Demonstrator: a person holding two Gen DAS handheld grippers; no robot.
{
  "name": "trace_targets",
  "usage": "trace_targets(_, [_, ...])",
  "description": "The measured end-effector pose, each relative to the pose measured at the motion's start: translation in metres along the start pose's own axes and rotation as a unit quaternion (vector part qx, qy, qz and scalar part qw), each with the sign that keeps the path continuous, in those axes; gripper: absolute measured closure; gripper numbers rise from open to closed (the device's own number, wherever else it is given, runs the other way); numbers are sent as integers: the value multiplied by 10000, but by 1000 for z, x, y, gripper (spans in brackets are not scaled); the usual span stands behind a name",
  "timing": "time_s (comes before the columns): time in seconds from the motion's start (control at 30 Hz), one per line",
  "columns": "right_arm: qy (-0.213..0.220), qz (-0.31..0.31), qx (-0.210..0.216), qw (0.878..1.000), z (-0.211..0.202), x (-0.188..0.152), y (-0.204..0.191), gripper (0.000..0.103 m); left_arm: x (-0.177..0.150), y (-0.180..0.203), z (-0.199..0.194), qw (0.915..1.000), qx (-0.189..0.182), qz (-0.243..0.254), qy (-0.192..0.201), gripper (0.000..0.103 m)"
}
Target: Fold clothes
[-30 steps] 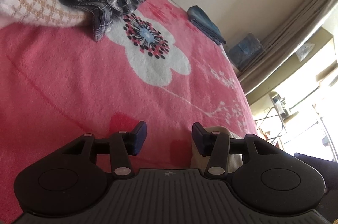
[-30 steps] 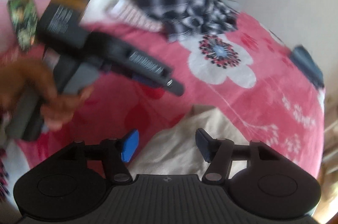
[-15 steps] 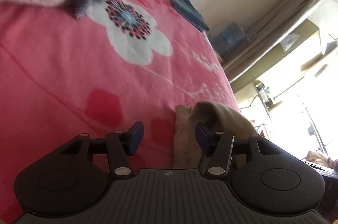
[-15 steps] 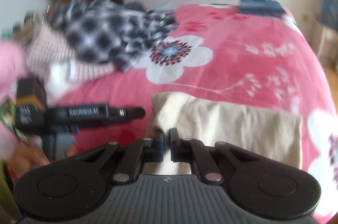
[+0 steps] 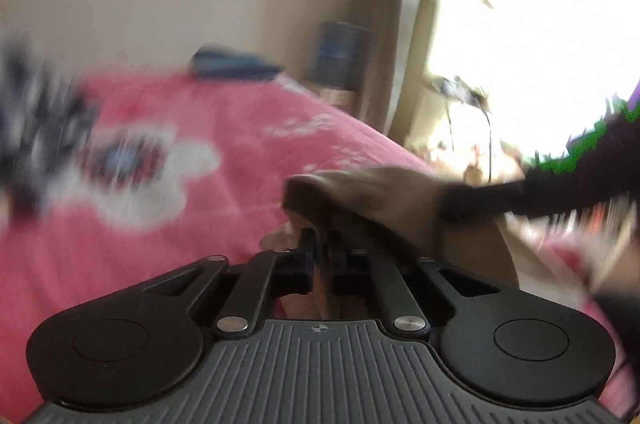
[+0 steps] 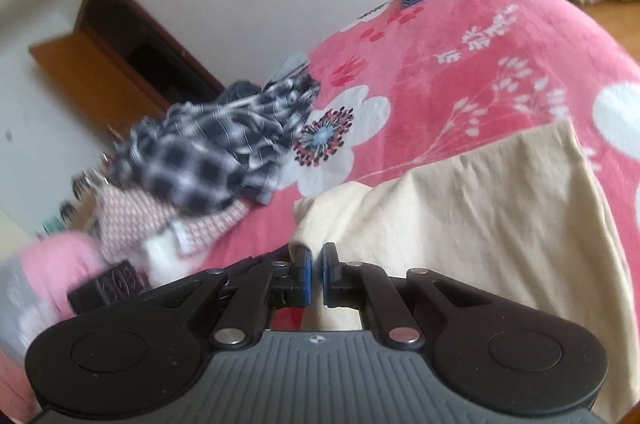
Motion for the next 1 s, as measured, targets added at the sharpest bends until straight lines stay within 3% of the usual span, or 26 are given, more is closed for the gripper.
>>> trace_targets(0.07, [32,254,92,9996,-1,1,6,98,-9,23,2,9942,-108,1067,-83,100])
trace_targets(0.13, [46,490,166,9986,0,1,12,98,-22,44,6,9789,-223,2019,-204,101])
trace_targets(0.23, [-37,851,245,9961,4,-2,22,98,-31,48,9,9713,-304,2346,-243,101])
trace_targets(0.3, [-70,1055,352,9938,6,-4,28,98,-30,43,11,9763,-415,2103,-286,101])
trace_targets(0.43, [-277,1153,470,9918,16,-3,33,98,-34,44,16,9757,-530,2097,-345,101])
trace_targets(0.53, [-617,962,495,9922,33,-2,32,98,-33,37,15,9804,-622,1826,-407,101])
trace_targets(0.7, [-985,589,295,9930,55,-5,30,96,-42,25,2,9899,-835,954,-630,100])
trace_targets(0.8, [-1191,362,159,9921,67,-7,29,97,-47,14,-15,9925,-854,343,-803,94])
trace_targets(0.9, [-1395,135,24,9901,79,-9,28,97,-45,-5,-27,9923,-689,-510,-893,89])
trace_targets(1.0, [-1369,43,25,9906,76,-8,24,96,-40,-29,-36,9865,-386,-1404,-747,84])
Point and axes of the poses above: each gripper's, at about its wrist camera, not at the fingertips, and z roughly the way its jaws point, y to its right, x to its top, the point moved 8 cm from there along z, roughly the way its jaws point, and after that the axes turned 2 degrees about -z, right-handed, at the moved point
